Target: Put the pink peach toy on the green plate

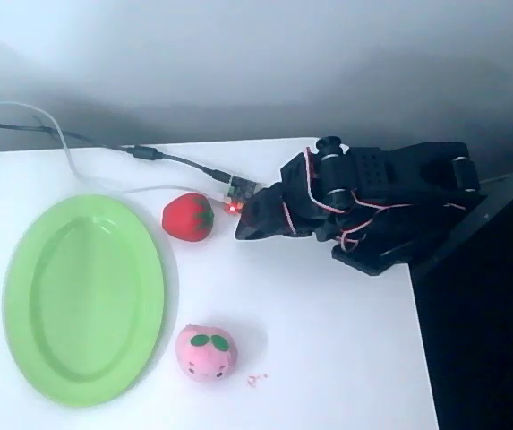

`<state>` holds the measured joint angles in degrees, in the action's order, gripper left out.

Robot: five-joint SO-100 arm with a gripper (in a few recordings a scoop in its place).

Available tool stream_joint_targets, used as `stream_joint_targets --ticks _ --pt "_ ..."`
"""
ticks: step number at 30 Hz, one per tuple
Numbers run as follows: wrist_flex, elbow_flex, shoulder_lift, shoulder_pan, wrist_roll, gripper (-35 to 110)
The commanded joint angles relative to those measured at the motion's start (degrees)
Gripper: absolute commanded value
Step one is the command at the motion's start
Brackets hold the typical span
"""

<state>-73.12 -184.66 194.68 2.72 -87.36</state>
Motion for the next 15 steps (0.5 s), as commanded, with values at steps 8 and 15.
stream_joint_targets --ticks 8,15 --pt "18.28 10.46 -3.43 -3.08 0.35 0" --pt "26.19 24.87 -17.67 -4.13 -2.46 0"
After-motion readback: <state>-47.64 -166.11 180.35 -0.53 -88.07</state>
